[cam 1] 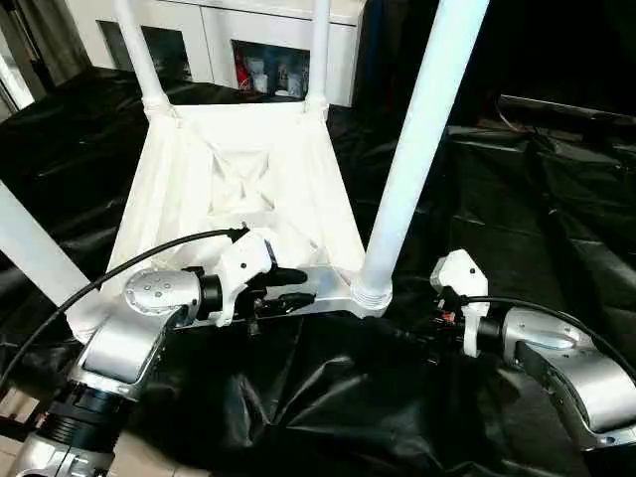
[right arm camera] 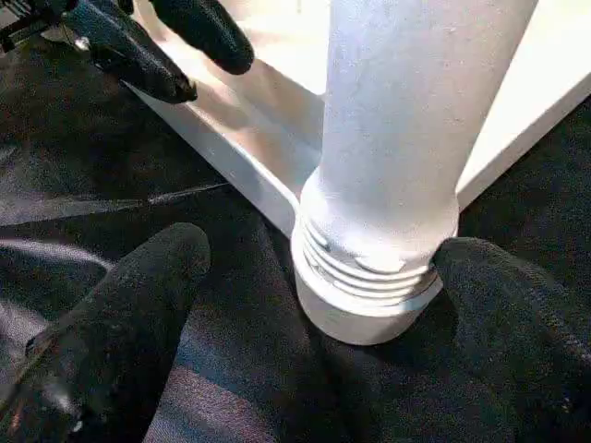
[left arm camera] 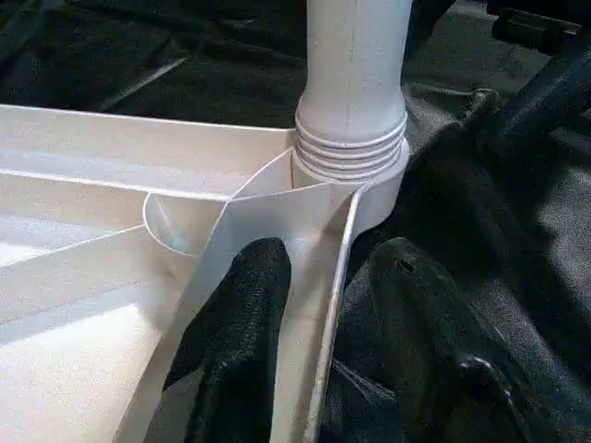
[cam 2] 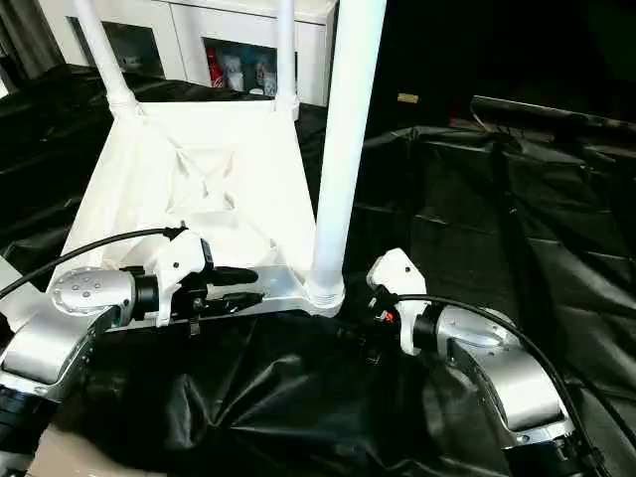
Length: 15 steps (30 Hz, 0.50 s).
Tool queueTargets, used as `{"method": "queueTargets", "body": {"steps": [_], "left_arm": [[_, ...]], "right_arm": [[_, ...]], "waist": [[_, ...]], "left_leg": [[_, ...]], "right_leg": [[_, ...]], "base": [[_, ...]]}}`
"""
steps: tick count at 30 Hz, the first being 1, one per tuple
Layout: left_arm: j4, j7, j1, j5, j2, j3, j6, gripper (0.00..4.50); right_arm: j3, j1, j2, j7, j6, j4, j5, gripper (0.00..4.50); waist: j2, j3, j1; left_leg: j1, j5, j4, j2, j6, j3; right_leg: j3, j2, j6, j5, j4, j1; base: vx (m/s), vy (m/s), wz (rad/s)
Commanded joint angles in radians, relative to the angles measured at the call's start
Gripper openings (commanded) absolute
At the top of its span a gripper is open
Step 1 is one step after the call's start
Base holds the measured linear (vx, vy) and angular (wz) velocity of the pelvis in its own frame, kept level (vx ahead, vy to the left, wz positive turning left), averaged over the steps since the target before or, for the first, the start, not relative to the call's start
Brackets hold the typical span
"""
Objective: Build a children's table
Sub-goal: Rotate leg to tighten
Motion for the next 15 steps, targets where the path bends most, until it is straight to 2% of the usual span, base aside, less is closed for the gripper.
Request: {"method": "queueTargets", "body": {"steps": [1, 15], "left_arm": [[-0.013, -0.002, 0.004, -0.004, 0.008, -0.009, 0.009, 1.72], [-0.013, -0.002, 0.004, -0.004, 0.008, -0.009, 0.009, 1.72]], "right_arm": [[0.006, -0.003, -0.006, 0.004, -0.005, -0.034, 0.004, 4.50], [0.006, -0.003, -0.006, 0.004, -0.005, -0.034, 0.004, 4.50]], "waist": [[0.001, -0.073, 0.001], [0.001, -0.073, 0.001]], "left_leg": [[0.013, -0.346, -0.072, 0.029, 0.017, -0.016], [0.013, -0.351, -0.073, 0.029, 0.016, -0.016]], "right_leg": [[0.040, -0.058, -0.093, -0.528, -0.099, 0.040], [0.040, -0.058, -0.096, -0.523, -0.098, 0.040]], "base": [[0.000, 0.000, 0.00], [0.000, 0.000, 0.00]]}}
